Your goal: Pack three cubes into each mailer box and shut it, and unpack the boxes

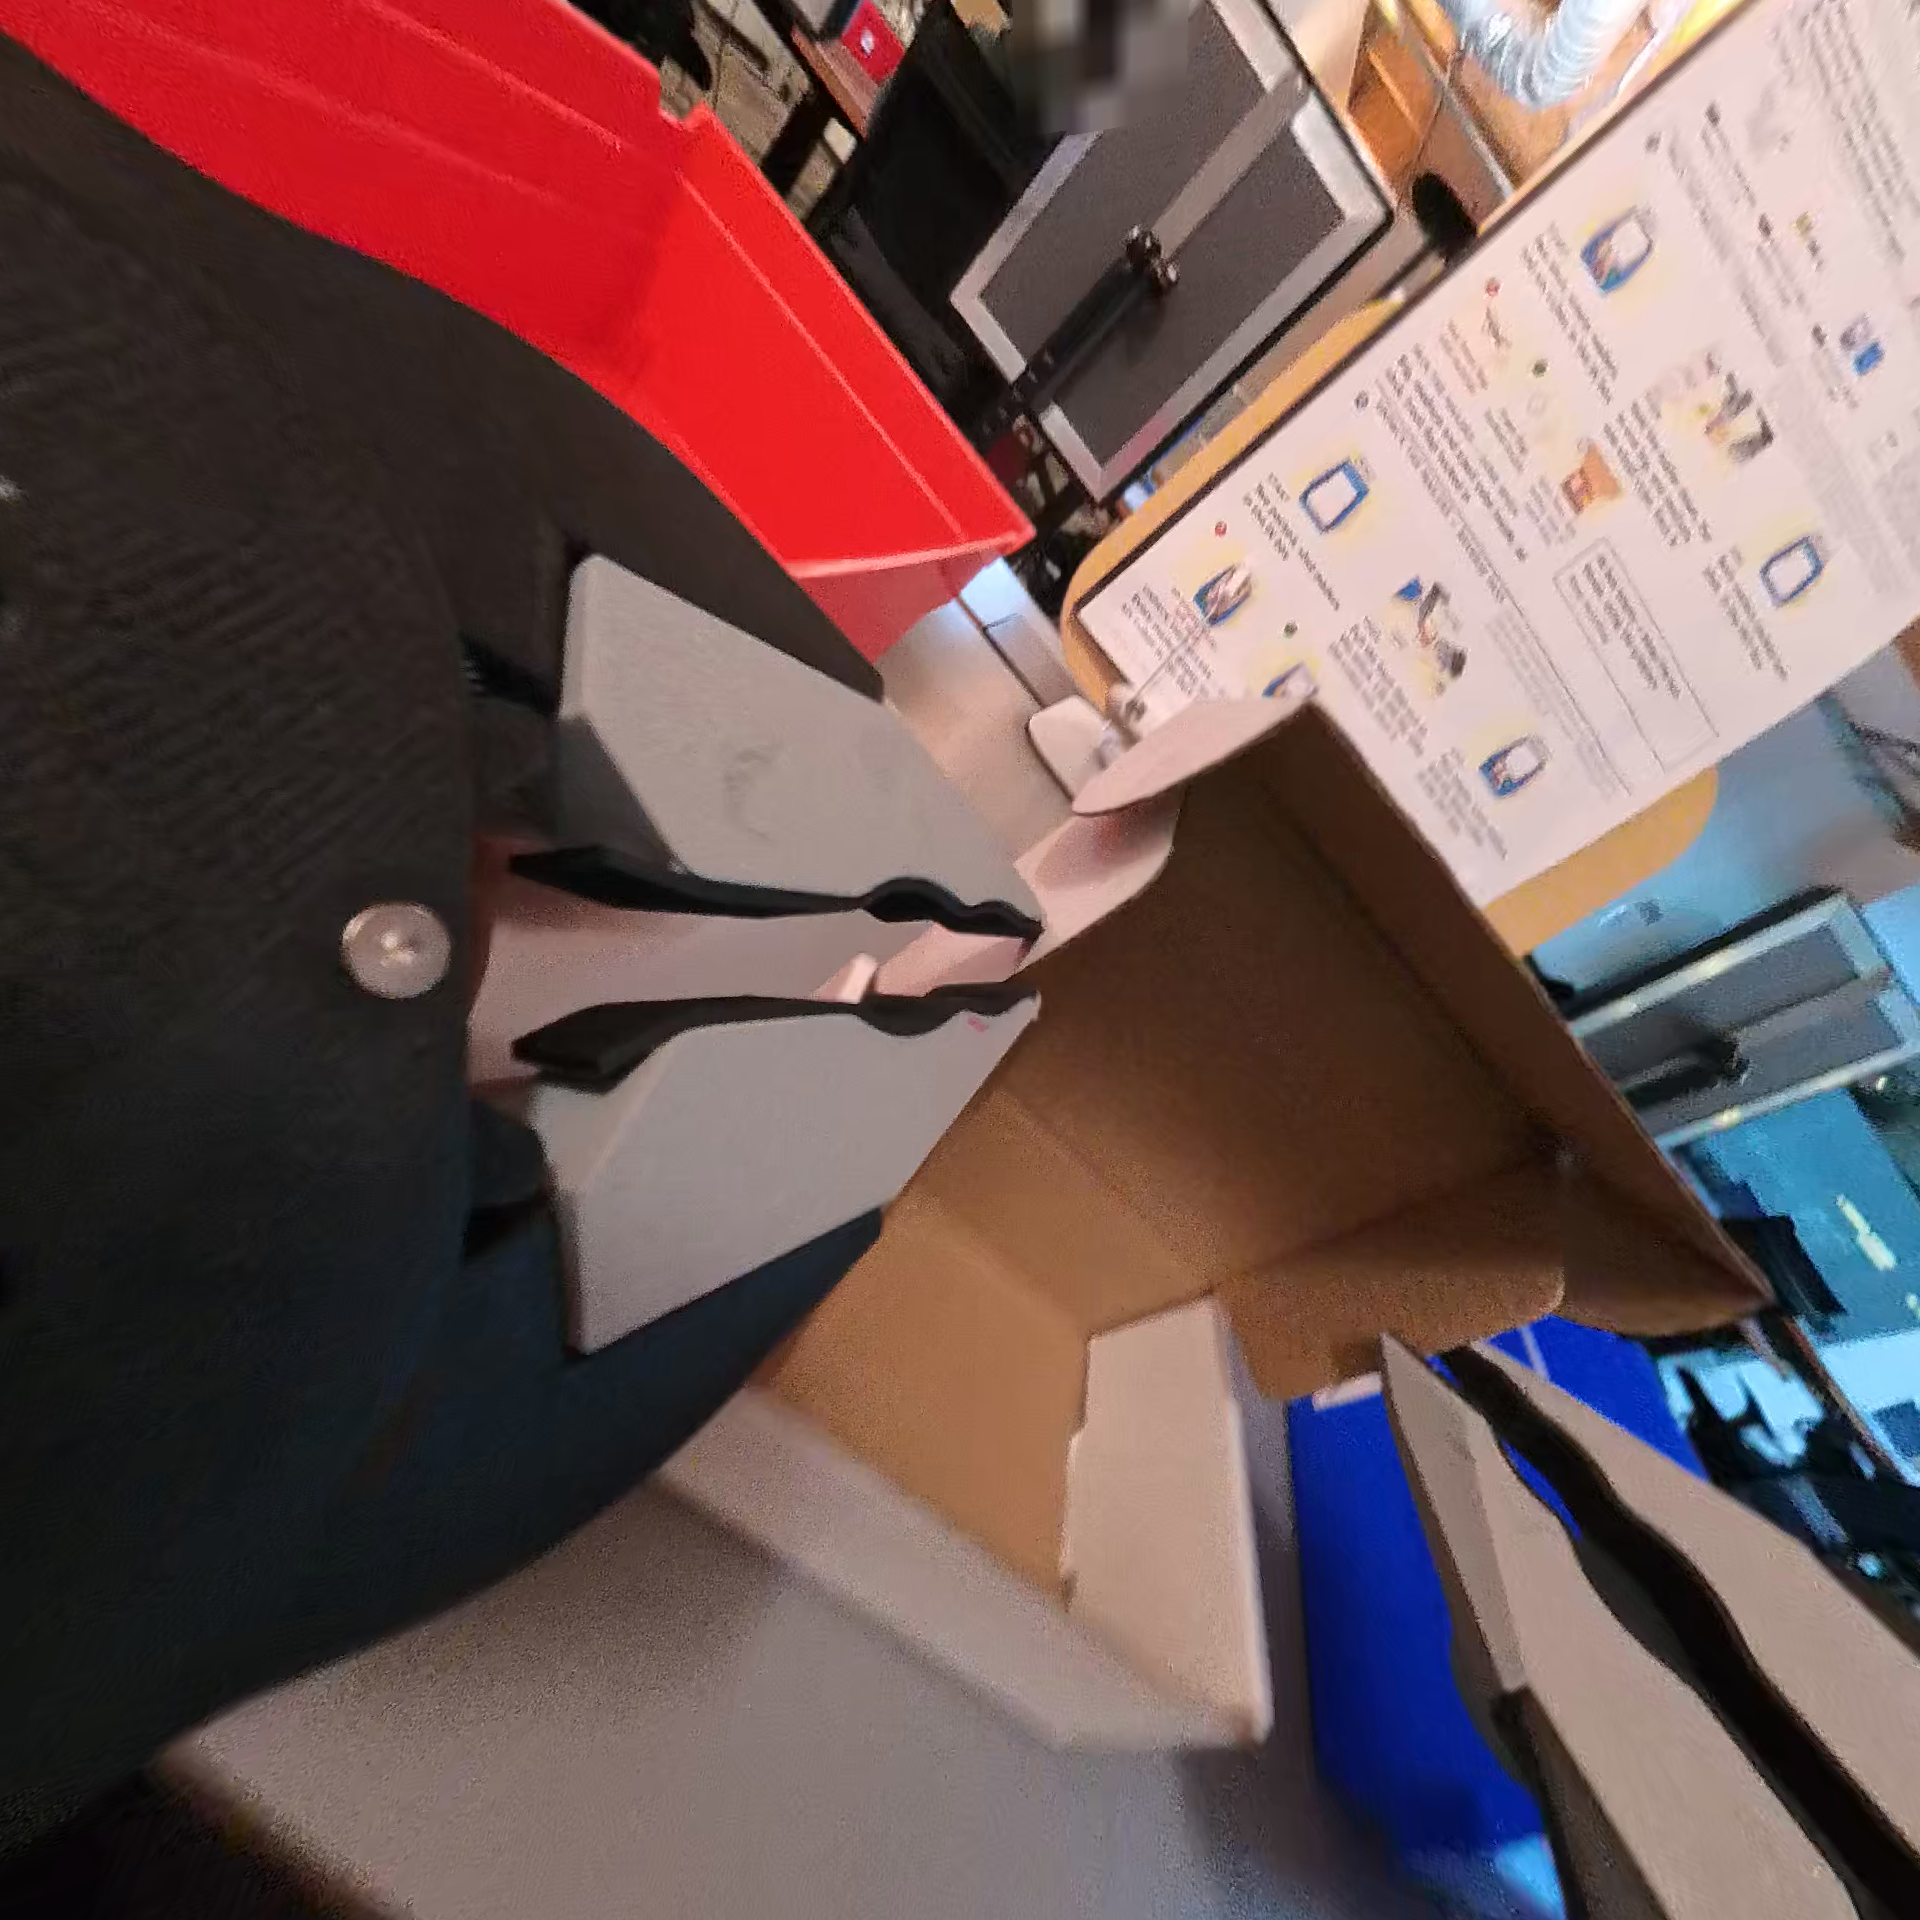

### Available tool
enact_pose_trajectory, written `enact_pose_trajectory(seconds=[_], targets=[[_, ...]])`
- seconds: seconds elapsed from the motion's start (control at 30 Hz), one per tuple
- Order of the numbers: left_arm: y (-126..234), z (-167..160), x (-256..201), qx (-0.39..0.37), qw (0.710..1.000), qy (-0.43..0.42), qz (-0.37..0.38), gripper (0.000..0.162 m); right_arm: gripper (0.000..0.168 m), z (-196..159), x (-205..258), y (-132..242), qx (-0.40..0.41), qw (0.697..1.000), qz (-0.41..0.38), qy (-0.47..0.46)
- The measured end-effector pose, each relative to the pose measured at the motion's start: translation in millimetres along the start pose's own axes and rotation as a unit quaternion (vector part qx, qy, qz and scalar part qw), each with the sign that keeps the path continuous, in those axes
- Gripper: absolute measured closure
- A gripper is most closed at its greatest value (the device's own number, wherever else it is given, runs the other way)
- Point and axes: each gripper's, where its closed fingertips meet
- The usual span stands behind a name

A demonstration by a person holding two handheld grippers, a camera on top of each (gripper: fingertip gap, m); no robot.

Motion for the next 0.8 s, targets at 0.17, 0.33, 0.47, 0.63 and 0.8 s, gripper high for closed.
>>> enact_pose_trajectory(seconds=[0.17,0.33,0.47,0.63,0.8], targets=[[18,-29,-30,0.069,0.996,-0.055,-0.030,0.159,0.168,-24,38,12,0.009,0.999,0.029,0.046],[33,-46,-49,0.082,0.991,-0.059,-0.092,0.162,0.162,-31,44,32,-0.008,0.996,0.049,0.073],[56,-29,-25,0.051,0.994,-0.029,-0.089,0.139,0.150,-26,21,57,-0.032,0.997,0.053,0.051],[65,-7,-2,0.061,0.990,-0.122,-0.020,0.119,0.130,-5,11,74,-0.060,0.993,0.032,0.099],[45,-1,-13,0.123,0.972,-0.178,-0.093,0.095,0.114,17,20,68,-0.052,0.986,0.061,0.147]])
Point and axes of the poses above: each gripper's, where its closed fingertips meet, y back along the fingers, z out of its top, x = y × z across the jaws, and after that the axes turned 15 degrees about x, right-handed
